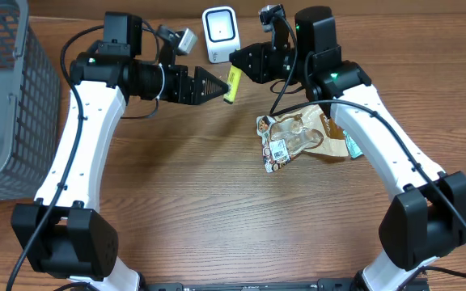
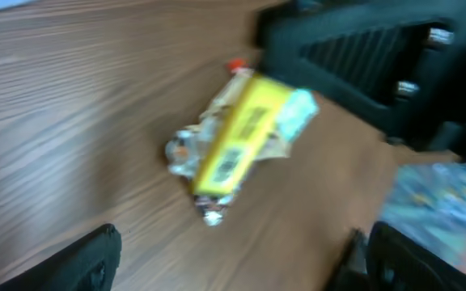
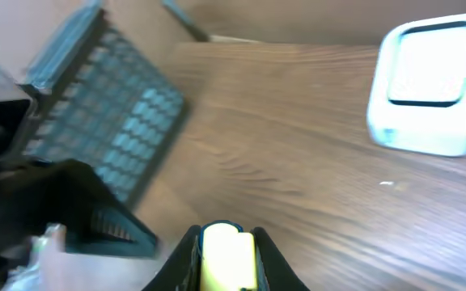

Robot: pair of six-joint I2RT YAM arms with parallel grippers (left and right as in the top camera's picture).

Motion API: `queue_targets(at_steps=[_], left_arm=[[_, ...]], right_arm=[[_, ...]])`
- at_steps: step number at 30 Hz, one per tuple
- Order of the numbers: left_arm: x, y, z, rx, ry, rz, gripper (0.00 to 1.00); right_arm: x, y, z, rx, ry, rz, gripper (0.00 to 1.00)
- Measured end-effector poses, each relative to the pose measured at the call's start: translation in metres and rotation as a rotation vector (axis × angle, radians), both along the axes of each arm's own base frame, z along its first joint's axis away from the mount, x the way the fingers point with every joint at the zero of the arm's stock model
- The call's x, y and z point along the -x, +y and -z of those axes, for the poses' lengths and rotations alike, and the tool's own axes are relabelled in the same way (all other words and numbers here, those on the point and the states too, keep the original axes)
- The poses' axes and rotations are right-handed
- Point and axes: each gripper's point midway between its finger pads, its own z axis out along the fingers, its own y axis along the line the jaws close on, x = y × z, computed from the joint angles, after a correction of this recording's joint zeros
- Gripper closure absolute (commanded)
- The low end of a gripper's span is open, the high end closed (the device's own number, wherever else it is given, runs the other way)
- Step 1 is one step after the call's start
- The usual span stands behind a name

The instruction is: Scan the item barcode

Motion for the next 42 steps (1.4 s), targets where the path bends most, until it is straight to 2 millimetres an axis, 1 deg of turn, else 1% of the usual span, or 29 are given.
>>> queue_targets(at_steps=[3, 6, 7, 10, 12, 13, 14, 15, 16, 17, 19, 21, 22, 23, 25, 27, 28, 29, 30, 32, 33, 34, 37, 39, 40, 42], left_arm=[[-0.012, 0.026, 0.014, -0.102, 0.030, -0.124, 0.07], [-0.024, 0.057, 0.027, -0.214, 0.051, -0.257, 0.02], [-0.026, 0.065, 0.029, -0.238, 0.054, -0.285, 0.01], [-0.034, 0.096, 0.038, -0.339, 0.068, -0.408, 0.00], [-0.037, 0.112, 0.041, -0.386, 0.074, -0.475, 0.00], [-0.040, 0.120, 0.041, -0.403, 0.068, -0.508, 0.00], [-0.042, 0.124, 0.040, -0.408, 0.065, -0.523, 0.00], [-0.046, 0.136, 0.040, -0.424, 0.057, -0.565, 0.00], [-0.047, 0.140, 0.040, -0.426, 0.056, -0.576, 0.00], [-0.049, 0.150, 0.039, -0.430, 0.052, -0.605, 0.00], [-0.051, 0.169, 0.039, -0.434, 0.061, -0.661, 0.00], [-0.048, 0.190, 0.040, -0.436, 0.092, -0.723, 0.00], [-0.043, 0.198, 0.043, -0.438, 0.120, -0.748, 0.00], [-0.038, 0.211, 0.046, -0.437, 0.158, -0.791, 0.00], [-0.037, 0.217, 0.046, -0.435, 0.168, -0.814, 0.00], [-0.036, 0.218, 0.046, -0.431, 0.174, -0.827, 0.00], [-0.036, 0.217, 0.046, -0.430, 0.175, -0.827, 0.00], [-0.037, 0.217, 0.046, -0.429, 0.175, -0.829, 0.00], [-0.037, 0.217, 0.046, -0.428, 0.177, -0.830, 0.00], [-0.037, 0.217, 0.046, -0.427, 0.178, -0.832, 0.00], [-0.037, 0.217, 0.046, -0.427, 0.178, -0.832, 0.00], [-0.036, 0.217, 0.046, -0.427, 0.178, -0.832, 0.00], [-0.036, 0.217, 0.046, -0.427, 0.180, -0.832, 0.00], [-0.036, 0.217, 0.046, -0.427, 0.180, -0.832, 0.00], [-0.036, 0.217, 0.046, -0.428, 0.180, -0.832, 0.00], [-0.036, 0.217, 0.046, -0.427, 0.180, -0.832, 0.00]], right_arm=[[-0.009, -0.010, 0.009, 0.066, -0.010, 0.078, 0.88], [-0.018, -0.022, 0.014, 0.135, -0.045, 0.137, 0.89], [-0.021, -0.025, 0.015, 0.154, -0.054, 0.149, 0.92], [-0.025, -0.037, 0.023, 0.224, -0.056, 0.199, 0.96], [-0.023, -0.041, 0.025, 0.255, -0.036, 0.209, 0.97], [-0.023, -0.043, 0.022, 0.263, -0.037, 0.213, 0.97], [-0.024, -0.044, 0.014, 0.275, -0.038, 0.217, 0.97], [-0.027, -0.045, 0.003, 0.279, -0.053, 0.226, 0.97], [-0.029, -0.047, -0.011, 0.290, -0.065, 0.237, 0.97], [-0.030, -0.048, -0.021, 0.294, -0.081, 0.246, 0.97], [-0.032, -0.052, -0.054, 0.305, -0.132, 0.270, 0.97], [-0.033, -0.057, -0.098, 0.318, -0.222, 0.307, 0.97], [-0.036, -0.060, -0.119, 0.329, -0.281, 0.332, 0.97], [-0.034, -0.059, -0.145, 0.319, -0.348, 0.345, 0.97], [-0.038, -0.057, -0.171, 0.323, -0.456, 0.369, 0.97], [-0.041, -0.048, -0.195, 0.350, -0.589, 0.379, 0.97], [-0.042, -0.045, -0.200, 0.354, -0.621, 0.382, 0.97], [-0.044, -0.036, -0.208, 0.377, -0.694, 0.375, 0.97], [-0.045, -0.028, -0.211, 0.397, -0.738, 0.363, 0.97], [-0.051, -0.011, -0.209, 0.453, -0.824, 0.334, 0.97], [-0.056, -0.002, -0.203, 0.485, -0.853, 0.315, 0.96], [-0.062, 0.009, -0.191, 0.531, -0.878, 0.291, 0.96], [-0.085, 0.040, -0.146, 0.647, -0.932, 0.220, 0.96], [-0.100, 0.053, -0.115, 0.701, -0.946, 0.187, 0.97], [-0.112, 0.061, -0.092, 0.732, -0.955, 0.176, 0.96], [-0.125, 0.066, -0.062, 0.774, -0.952, 0.162, 0.96]])
